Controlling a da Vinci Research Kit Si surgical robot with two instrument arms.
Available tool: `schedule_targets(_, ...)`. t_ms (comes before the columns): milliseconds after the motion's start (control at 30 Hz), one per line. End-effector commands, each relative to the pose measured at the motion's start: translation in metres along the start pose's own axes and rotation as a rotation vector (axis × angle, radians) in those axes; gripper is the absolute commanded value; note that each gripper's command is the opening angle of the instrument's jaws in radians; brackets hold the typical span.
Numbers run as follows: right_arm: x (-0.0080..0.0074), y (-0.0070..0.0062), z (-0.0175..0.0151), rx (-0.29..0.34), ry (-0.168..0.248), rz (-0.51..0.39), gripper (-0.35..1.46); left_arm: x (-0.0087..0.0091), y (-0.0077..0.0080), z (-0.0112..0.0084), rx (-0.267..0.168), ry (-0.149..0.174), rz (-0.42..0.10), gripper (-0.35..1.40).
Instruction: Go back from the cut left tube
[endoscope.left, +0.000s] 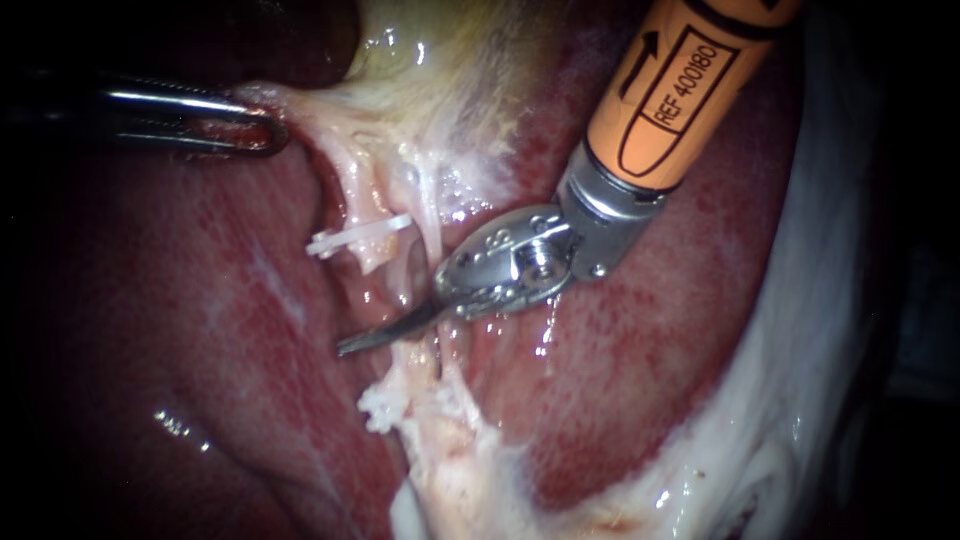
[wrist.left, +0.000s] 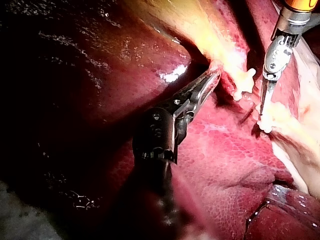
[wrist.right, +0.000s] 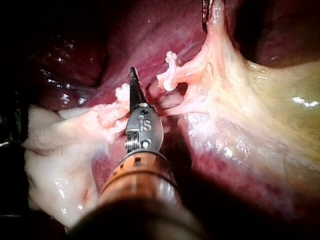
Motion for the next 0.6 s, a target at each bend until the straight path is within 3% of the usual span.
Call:
schedule_targets(33, 0.0000, 0.0000, 0.0000, -0.003, 0.003, 0.000, -0.35, 0.0000, 0.0000, 0.0000, 0.000, 0.000, 0.000, -0.35)
schedule_targets(67, 0.0000, 0.0000, 0.0000, -0.021, 0.005, 0.007, -0.35, 0.0000, 0.0000, 0.0000, 0.000, 0.000, 0.000, -0.35)
schedule_targets(100, 0.0000, 0.0001, 0.0001, -0.034, 0.006, 0.019, 0.21, 0.0000, 0.0000, 0.0000, 0.000, 0.000, 0.000, -0.35)
schedule_targets(167, 0.0001, 0.0002, 0.0002, -0.072, 0.010, 0.038, 0.94, 0.0000, 0.0000, 0.0000, 0.000, 0.000, 0.000, -0.35)
schedule_targets(233, 0.0002, 0.0003, 0.0003, -0.106, 0.013, 0.040, 1.21, 0.0000, 0.0000, 0.0000, 0.000, 0.000, 0.000, -0.35)
schedule_targets(300, 0.0003, 0.0004, 0.0004, -0.129, 0.016, 0.047, 1.33, 0.0000, 0.0000, 0.0000, 0.000, 0.000, 0.000, -0.35)
schedule_targets(467, 0.0000, 0.0001, 0.0000, -0.141, 0.017, 0.047, 1.35, 0.0000, 0.0000, 0.0000, 0.000, 0.000, 0.000, -0.35)
schedule_targets(533, -0.0002, -0.0004, -0.0005, -0.170, 0.019, 0.046, 1.38, 0.0000, 0.0000, 0.0000, 0.000, 0.000, 0.000, -0.35)
schedule_targets(600, -0.0007, -0.0014, -0.0015, -0.242, 0.025, 0.052, 1.41, 0.0000, 0.0000, 0.0000, 0.000, 0.000, 0.000, -0.35)
